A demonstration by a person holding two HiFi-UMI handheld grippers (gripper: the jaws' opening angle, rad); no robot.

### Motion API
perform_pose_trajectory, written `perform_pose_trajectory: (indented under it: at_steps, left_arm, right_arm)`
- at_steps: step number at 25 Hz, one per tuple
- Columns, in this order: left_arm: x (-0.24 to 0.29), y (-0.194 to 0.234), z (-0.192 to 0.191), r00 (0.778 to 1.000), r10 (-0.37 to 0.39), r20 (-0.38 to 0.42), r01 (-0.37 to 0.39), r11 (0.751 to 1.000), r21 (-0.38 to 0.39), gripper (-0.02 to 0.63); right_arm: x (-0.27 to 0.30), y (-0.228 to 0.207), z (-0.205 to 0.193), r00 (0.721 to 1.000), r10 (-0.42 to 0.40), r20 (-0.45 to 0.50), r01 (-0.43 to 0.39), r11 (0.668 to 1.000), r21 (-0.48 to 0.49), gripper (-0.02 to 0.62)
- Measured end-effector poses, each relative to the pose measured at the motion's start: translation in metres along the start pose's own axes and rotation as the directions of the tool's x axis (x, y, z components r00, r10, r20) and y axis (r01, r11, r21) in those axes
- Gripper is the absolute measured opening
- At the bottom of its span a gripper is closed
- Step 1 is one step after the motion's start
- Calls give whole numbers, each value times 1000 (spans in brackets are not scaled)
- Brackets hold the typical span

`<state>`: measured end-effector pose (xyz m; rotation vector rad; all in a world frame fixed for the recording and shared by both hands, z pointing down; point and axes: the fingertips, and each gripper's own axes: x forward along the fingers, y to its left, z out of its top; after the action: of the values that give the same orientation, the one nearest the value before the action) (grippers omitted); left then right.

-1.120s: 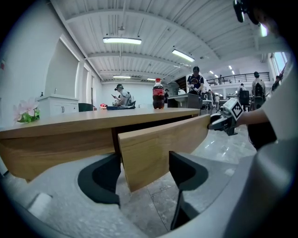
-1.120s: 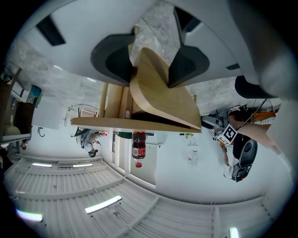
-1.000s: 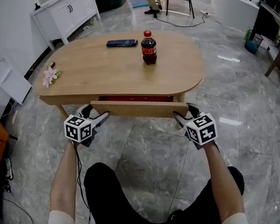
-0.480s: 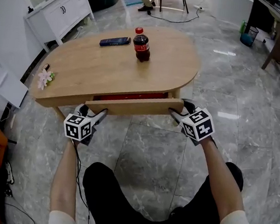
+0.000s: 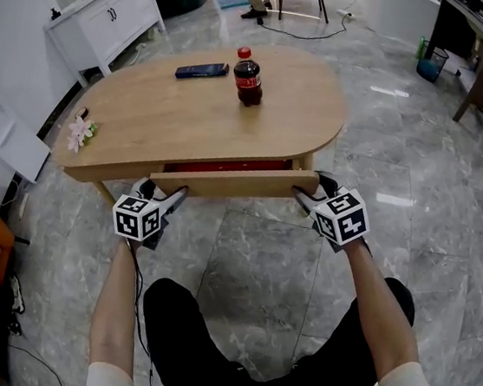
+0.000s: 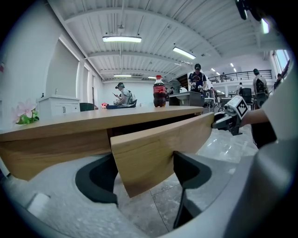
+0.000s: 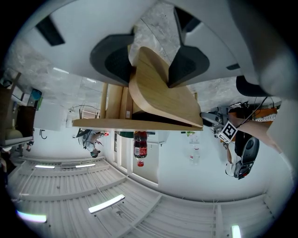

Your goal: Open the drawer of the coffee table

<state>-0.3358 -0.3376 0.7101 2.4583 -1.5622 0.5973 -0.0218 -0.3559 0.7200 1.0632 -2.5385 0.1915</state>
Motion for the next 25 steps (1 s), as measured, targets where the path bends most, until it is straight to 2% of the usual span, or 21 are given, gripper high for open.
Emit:
perform_pose_trajectory:
  at_steps: [5, 10, 15, 20, 25]
  left_arm:
    - [-7, -4, -4, 1000, 4, -11, -5, 1000, -9, 374]
    - [-17, -8, -4, 1000, 4, 19, -4, 1000, -4, 374]
    - [-32, -22, -10, 999, -14, 42, 16, 999, -52, 374]
    - [-44, -26, -11, 998, -4, 63, 7, 999, -50, 374]
    - [-50, -35, -18, 999, -2, 49, 5, 998, -62, 374]
  right_arm:
    - [-6, 7, -4, 1000, -2, -11, 2, 1000, 7, 245]
    - [-12, 12, -4, 1000, 12, 6, -12, 1000, -21, 247]
    - [-25, 20, -11, 999, 29, 15, -28, 999, -40, 245]
    - [-34, 29, -13, 999, 30, 21, -28, 998, -55, 244]
    - [-42, 34, -18, 999, 36, 16, -35, 998, -50, 244]
